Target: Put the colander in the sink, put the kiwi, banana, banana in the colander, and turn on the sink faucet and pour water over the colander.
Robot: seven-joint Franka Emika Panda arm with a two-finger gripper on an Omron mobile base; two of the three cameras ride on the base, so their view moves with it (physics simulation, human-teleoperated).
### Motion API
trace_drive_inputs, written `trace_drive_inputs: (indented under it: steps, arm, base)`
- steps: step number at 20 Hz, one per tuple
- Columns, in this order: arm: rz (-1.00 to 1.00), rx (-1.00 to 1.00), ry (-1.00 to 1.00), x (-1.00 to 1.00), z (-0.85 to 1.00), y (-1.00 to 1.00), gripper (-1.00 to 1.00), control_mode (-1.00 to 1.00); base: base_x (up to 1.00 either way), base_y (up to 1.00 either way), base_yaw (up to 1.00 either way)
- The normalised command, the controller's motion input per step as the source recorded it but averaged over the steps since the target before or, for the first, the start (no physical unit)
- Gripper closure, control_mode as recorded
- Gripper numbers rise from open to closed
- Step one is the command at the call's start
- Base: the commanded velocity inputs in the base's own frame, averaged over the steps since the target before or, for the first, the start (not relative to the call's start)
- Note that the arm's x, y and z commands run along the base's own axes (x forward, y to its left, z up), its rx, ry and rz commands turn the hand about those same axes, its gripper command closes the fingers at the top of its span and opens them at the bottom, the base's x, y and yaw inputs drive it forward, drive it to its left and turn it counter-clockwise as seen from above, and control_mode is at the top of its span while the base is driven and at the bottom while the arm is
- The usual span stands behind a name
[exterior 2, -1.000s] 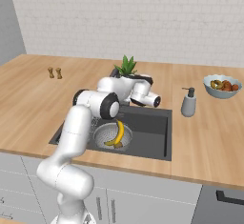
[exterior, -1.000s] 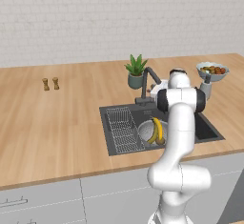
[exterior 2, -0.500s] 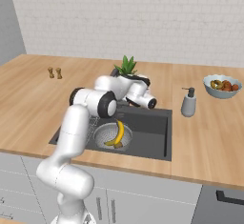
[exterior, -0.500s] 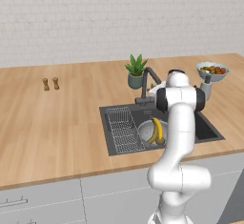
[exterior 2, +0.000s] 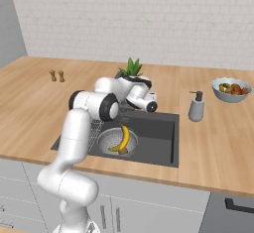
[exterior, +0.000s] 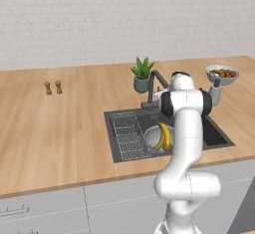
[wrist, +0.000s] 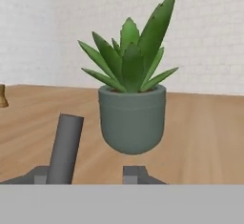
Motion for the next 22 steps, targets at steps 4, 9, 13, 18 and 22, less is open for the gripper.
trace_drive_inputs:
  steps: [4, 9, 13, 18, 22]
  arm:
    - [-0.08, 0.00, 0.01, 0.00, -0.31, -0.73, 1.00, -1.00]
    - [-0.06, 0.01, 0.01, 0.00, -0.31, -0.80, 1.00, -1.00]
    - [-0.03, 0.02, 0.02, 0.00, -0.34, -0.85, 1.00, -1.00]
    - [-0.01, 0.03, 0.03, 0.00, -0.32, -0.89, 1.00, -1.00]
    - [0.00, 0.01, 0.02, 0.00, -0.23, -0.84, 1.00, -1.00]
  base:
    - [0.00, 0.00, 0.00]
    - [0.00, 0.00, 0.00]
    - [0.00, 0.00, 0.00]
    - [0.00, 0.00, 0.00]
    - [0.00, 0.00, 0.00]
